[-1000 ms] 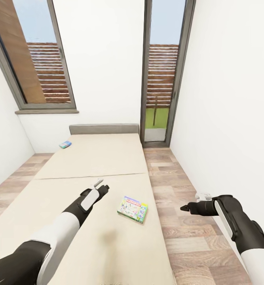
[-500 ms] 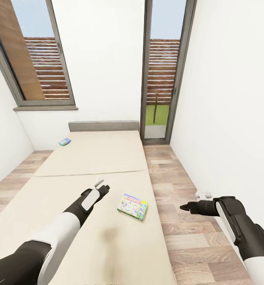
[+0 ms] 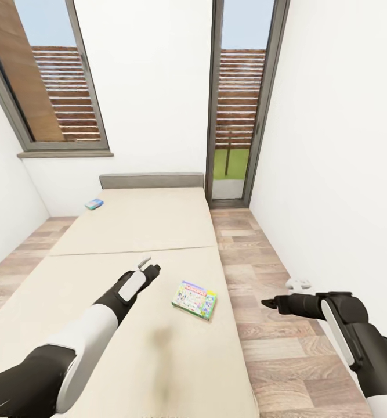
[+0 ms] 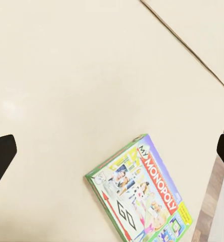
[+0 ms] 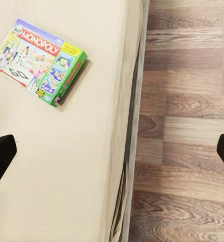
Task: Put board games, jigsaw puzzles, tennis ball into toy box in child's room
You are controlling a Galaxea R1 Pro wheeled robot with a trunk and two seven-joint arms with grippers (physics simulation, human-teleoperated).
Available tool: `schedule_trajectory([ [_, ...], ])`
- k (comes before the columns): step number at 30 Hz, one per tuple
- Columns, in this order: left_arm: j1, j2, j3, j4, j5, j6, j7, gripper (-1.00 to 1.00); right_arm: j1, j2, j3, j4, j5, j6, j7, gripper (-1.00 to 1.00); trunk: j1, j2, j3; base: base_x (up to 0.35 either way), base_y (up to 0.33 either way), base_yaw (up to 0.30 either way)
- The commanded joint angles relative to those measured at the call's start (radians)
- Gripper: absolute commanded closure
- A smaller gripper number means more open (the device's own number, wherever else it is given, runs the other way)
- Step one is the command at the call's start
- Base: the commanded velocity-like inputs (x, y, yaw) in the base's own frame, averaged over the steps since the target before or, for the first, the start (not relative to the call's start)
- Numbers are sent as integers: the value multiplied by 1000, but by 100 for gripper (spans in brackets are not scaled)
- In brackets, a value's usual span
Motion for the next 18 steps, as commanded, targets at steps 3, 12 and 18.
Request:
schedule_trajectory([
  [3, -5, 7, -7, 5, 26, 15, 6, -100, -1, -4, -2, -8, -22, 6, -3, -100, 0, -1, -6, 0, 0, 0],
  [12, -11, 17, -9, 17, 84, 84, -19, -100, 2, -12, -20, -19, -61, 6, -3, -100, 0, -1, -21, 0, 0, 0],
  [18, -16, 12, -11, 19, 98, 103, -28, -100, 5, -13, -37, -22, -74, 6, -3, -100, 0, -1, -30, 0, 0, 0],
])
